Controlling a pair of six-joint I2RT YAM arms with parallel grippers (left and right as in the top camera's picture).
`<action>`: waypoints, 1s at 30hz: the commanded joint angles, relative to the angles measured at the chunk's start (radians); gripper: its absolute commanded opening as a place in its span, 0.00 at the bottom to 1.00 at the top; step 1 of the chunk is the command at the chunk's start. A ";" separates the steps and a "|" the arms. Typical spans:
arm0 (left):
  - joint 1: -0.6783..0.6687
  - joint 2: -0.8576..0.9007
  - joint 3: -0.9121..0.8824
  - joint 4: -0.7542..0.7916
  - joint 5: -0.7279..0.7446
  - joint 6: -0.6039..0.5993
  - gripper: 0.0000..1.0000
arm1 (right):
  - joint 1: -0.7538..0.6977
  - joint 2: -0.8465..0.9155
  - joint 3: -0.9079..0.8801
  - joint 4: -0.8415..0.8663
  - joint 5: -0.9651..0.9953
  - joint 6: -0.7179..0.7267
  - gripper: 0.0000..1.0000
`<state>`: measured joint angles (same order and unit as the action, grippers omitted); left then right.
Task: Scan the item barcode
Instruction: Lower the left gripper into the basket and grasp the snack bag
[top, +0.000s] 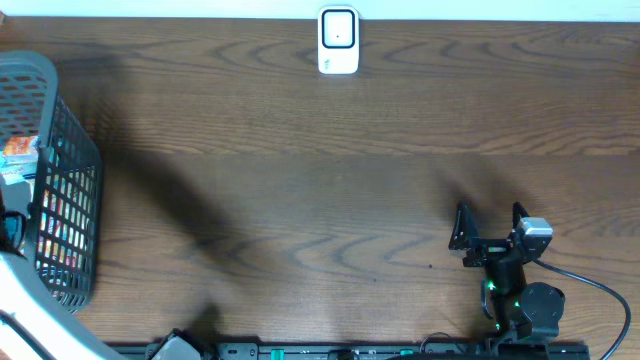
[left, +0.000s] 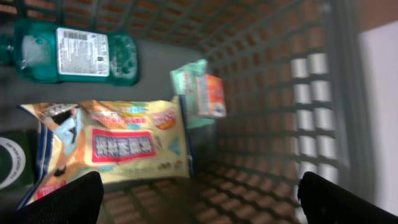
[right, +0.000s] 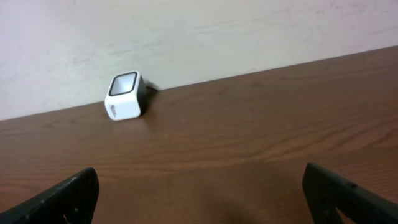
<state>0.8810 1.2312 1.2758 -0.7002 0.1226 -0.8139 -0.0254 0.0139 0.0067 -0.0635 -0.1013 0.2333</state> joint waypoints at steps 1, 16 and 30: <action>0.014 0.123 0.006 -0.011 -0.076 0.002 0.98 | 0.006 -0.003 -0.001 -0.004 -0.006 -0.003 0.99; 0.045 0.573 0.005 -0.072 -0.082 0.111 0.98 | 0.006 -0.003 -0.001 -0.004 -0.006 -0.003 0.99; 0.045 0.583 0.014 -0.089 -0.082 0.264 0.07 | 0.006 -0.003 -0.001 -0.004 -0.006 -0.003 0.99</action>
<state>0.9268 1.8404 1.2919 -0.7723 0.0490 -0.6006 -0.0254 0.0139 0.0067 -0.0639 -0.1009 0.2333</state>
